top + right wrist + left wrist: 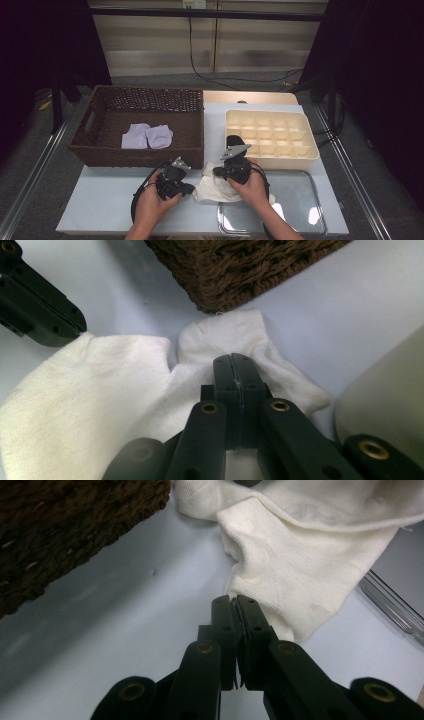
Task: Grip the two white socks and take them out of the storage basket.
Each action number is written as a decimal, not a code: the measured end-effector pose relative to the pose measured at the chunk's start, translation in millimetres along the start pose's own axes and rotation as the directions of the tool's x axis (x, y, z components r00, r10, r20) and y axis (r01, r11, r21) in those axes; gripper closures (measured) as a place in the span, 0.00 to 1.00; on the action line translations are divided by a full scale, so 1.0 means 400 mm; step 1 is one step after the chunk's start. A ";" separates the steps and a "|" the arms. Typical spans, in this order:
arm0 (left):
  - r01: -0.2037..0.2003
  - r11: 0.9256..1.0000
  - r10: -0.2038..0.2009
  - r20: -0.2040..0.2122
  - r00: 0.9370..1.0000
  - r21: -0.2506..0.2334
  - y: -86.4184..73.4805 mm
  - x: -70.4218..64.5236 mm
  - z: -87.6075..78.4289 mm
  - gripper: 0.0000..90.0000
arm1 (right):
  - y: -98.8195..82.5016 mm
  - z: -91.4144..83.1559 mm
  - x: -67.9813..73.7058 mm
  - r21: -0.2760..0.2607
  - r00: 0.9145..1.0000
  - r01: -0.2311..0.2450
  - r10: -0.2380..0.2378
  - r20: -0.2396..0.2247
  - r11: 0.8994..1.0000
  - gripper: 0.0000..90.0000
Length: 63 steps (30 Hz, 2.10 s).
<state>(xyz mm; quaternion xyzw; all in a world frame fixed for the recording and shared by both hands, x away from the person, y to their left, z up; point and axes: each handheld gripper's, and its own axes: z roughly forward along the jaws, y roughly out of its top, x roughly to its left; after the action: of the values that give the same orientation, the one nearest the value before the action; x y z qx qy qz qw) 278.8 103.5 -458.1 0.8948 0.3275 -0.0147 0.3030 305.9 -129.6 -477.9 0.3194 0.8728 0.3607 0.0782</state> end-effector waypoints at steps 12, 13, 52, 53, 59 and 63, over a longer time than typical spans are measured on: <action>-0.002 1.000 0.002 0.000 1.000 -0.007 0.002 0.003 -0.006 0.97 | -0.020 -0.054 -0.014 -0.035 0.999 -0.046 0.045 -0.019 0.998 1.00; -0.002 1.000 0.002 0.000 1.000 -0.007 0.002 0.003 -0.006 0.97 | -0.020 -0.054 -0.014 -0.035 0.999 -0.046 0.045 -0.019 0.998 1.00; 0.040 0.999 -0.040 0.037 0.999 0.008 0.005 0.006 -0.001 0.98 | -0.061 -0.103 -0.029 -0.120 0.992 -0.081 0.068 -0.103 0.989 0.96; 0.037 0.999 -0.037 0.039 0.999 0.009 0.005 0.007 0.000 0.98 | -0.063 -0.102 -0.030 -0.119 0.992 -0.080 0.067 -0.105 0.990 0.96; 0.042 0.999 -0.043 0.048 0.998 0.012 0.005 0.010 0.000 1.00 | -0.071 -0.106 -0.035 -0.109 0.993 -0.073 0.063 -0.096 0.991 0.96; 0.036 0.999 -0.036 0.057 0.998 0.004 0.007 0.007 0.001 1.00 | -0.077 -0.108 -0.034 -0.091 0.991 -0.089 0.078 -0.113 0.992 0.94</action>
<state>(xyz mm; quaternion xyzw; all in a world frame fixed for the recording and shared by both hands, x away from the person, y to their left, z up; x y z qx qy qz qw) 282.6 103.2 -457.7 0.8885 0.3347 -0.0459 0.3105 285.4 -179.5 -468.9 0.3313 0.8434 0.4219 0.0303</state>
